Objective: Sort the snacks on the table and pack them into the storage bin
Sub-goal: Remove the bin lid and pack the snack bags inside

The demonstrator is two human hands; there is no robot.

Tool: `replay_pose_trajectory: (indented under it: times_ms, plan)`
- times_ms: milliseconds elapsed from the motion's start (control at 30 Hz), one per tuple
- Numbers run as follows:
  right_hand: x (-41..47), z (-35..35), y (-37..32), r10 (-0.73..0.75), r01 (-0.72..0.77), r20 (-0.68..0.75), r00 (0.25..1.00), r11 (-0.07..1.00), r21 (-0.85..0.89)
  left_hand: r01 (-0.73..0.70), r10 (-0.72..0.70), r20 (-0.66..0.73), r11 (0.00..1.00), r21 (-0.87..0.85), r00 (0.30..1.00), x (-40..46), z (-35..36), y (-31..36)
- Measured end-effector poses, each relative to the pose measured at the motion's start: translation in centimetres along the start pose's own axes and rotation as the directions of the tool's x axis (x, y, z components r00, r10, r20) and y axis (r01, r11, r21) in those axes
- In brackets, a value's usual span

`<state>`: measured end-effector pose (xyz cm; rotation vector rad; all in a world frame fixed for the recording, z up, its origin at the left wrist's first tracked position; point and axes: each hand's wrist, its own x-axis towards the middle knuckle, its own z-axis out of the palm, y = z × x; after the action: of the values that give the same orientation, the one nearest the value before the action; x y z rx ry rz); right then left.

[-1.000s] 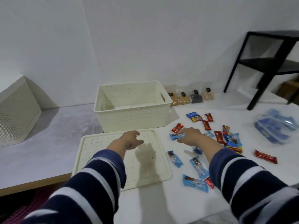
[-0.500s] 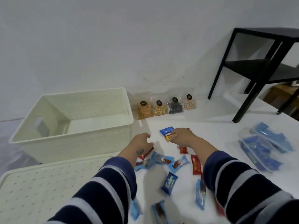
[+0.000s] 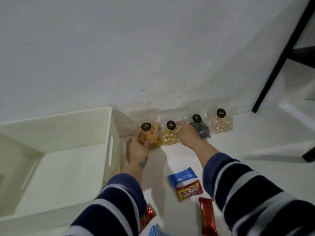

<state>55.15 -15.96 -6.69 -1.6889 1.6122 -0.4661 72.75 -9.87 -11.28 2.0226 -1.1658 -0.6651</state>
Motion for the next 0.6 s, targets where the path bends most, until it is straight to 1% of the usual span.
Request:
replay_pose_trajectory:
  times_ms: [33, 100, 200, 267, 400, 500, 600]
  plan:
    - [0.8, 0.4, 0.1, -0.009, 0.009, -0.010, 1.000, 1.000, 0.002, 0.027, -0.028, -0.018, 0.997, -0.071, 0.999, 0.6, 0.1, 0.5]
    - [2.3, 0.9, 0.4, -0.014, 0.014, -0.045, 0.999, 1.000, -0.003, 0.090, -0.092, 0.003, 0.974, -0.210, 0.996, 1.8, 0.6, 1.0]
    - [3.7, 1.7, 1.0, -0.029, 0.020, -0.115, 0.993, 0.997, -0.080, 0.158, -0.148, 0.055, 0.938, -0.309, 0.987, 2.9, 1.3, 0.6]
    - [4.0, 2.2, 1.5, -0.009, -0.002, -0.146, 0.989, 0.997, -0.074, 0.165, -0.155, 0.058, 0.920, -0.356, 0.986, 2.8, 1.4, 0.2]
    - [4.1, 2.5, 1.8, -0.005, 0.005, -0.158, 0.987, 1.000, -0.003, 0.134, -0.142, 0.012, 0.898, -0.419, 0.990, 2.2, 0.9, 0.0]
    - [3.3, 2.0, 1.5, -0.016, 0.023, -0.152, 0.988, 0.999, 0.045, 0.126, -0.147, -0.022, 0.907, -0.402, 0.989, 1.1, 0.2, 0.4]
    - [1.8, 0.6, 0.6, -0.008, 0.016, -0.158, 0.987, 0.999, 0.048, 0.085, -0.110, -0.041, 0.913, -0.400, 0.993, -0.4, -0.8, 1.7]
